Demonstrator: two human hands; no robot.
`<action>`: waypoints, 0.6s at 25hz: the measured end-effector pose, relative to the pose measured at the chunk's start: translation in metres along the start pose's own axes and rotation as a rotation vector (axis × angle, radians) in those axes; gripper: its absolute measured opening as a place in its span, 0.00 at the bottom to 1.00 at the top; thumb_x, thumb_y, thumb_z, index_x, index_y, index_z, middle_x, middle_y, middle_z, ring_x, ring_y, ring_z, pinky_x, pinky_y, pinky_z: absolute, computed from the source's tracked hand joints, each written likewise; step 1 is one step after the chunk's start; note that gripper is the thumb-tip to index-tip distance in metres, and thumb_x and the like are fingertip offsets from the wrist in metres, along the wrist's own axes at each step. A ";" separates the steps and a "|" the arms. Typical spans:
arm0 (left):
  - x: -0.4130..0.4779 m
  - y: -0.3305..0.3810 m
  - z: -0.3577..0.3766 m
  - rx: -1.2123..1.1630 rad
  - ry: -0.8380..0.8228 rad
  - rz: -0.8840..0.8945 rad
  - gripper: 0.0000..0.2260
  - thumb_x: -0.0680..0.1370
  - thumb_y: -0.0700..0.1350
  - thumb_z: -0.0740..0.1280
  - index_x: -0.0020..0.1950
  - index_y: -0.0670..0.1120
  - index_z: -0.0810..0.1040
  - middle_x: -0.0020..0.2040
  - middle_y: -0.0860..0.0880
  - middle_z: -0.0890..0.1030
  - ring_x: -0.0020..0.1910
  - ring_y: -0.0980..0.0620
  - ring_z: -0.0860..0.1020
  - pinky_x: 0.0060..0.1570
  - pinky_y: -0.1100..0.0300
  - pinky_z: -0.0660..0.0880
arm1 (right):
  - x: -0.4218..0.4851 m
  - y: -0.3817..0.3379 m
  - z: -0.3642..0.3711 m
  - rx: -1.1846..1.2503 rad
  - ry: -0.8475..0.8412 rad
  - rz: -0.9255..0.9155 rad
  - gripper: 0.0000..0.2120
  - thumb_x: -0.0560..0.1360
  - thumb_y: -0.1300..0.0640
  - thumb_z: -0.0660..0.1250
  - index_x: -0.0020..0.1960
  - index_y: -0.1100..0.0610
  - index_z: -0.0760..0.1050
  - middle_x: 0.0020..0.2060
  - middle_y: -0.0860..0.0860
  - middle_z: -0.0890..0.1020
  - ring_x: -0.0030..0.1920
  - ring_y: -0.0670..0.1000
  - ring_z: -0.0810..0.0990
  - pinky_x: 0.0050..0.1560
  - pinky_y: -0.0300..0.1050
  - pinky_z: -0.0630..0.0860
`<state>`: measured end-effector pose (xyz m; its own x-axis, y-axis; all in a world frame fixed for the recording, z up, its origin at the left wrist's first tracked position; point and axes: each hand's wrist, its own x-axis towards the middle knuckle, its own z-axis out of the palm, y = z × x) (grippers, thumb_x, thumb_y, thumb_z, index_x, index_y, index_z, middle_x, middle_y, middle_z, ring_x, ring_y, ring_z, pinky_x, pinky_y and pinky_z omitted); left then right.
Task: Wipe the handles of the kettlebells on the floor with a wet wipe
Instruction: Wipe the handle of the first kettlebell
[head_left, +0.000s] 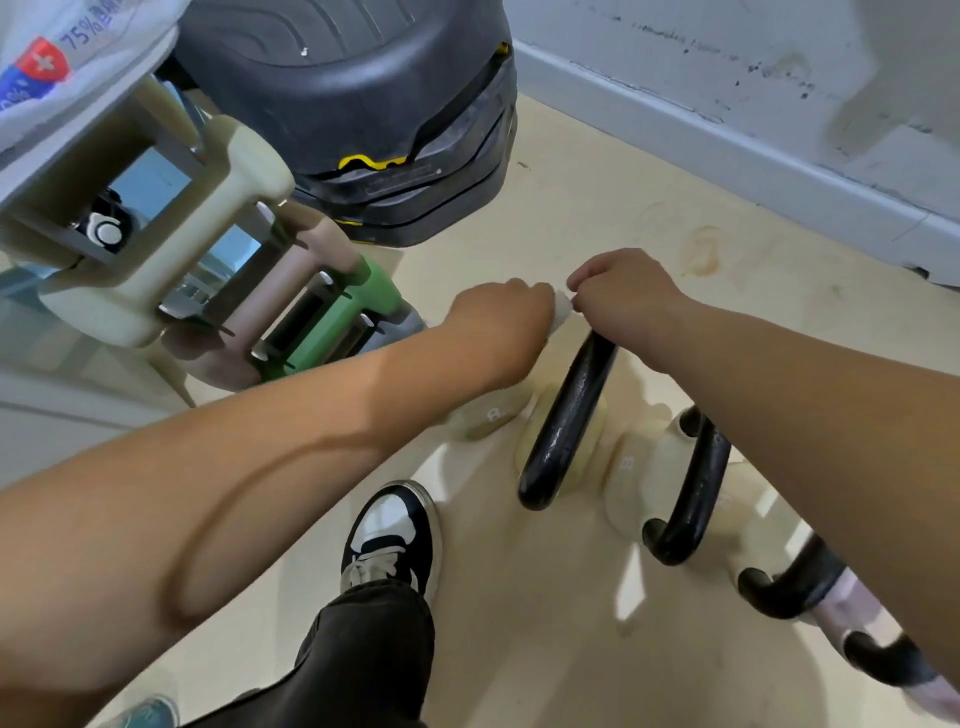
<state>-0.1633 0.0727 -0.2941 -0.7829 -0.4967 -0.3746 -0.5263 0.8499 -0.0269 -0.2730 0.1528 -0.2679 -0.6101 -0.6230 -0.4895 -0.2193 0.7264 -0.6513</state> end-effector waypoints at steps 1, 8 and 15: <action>0.007 0.006 -0.004 0.089 -0.043 0.012 0.10 0.82 0.45 0.63 0.62 0.46 0.73 0.54 0.46 0.78 0.45 0.43 0.75 0.39 0.53 0.68 | 0.000 0.000 0.000 -0.029 0.023 -0.005 0.15 0.75 0.67 0.60 0.57 0.65 0.82 0.56 0.61 0.84 0.50 0.59 0.79 0.56 0.52 0.79; -0.044 -0.021 0.023 -0.087 0.184 -0.038 0.26 0.79 0.45 0.62 0.77 0.51 0.61 0.50 0.46 0.77 0.43 0.40 0.79 0.35 0.51 0.70 | -0.006 -0.006 0.015 -0.262 -0.102 -0.183 0.21 0.74 0.61 0.63 0.66 0.53 0.78 0.62 0.52 0.81 0.62 0.54 0.78 0.63 0.50 0.76; -0.107 -0.064 0.061 -0.474 0.285 -0.116 0.15 0.81 0.51 0.65 0.65 0.46 0.72 0.55 0.46 0.79 0.52 0.43 0.79 0.48 0.47 0.76 | -0.009 -0.016 0.016 -0.554 -0.236 -0.332 0.22 0.77 0.50 0.68 0.70 0.47 0.76 0.67 0.48 0.79 0.68 0.55 0.75 0.69 0.54 0.72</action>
<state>-0.0255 0.0824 -0.3091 -0.7348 -0.6662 -0.1273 -0.6545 0.6471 0.3909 -0.2514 0.1422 -0.2622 -0.2753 -0.8390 -0.4694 -0.7612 0.4885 -0.4266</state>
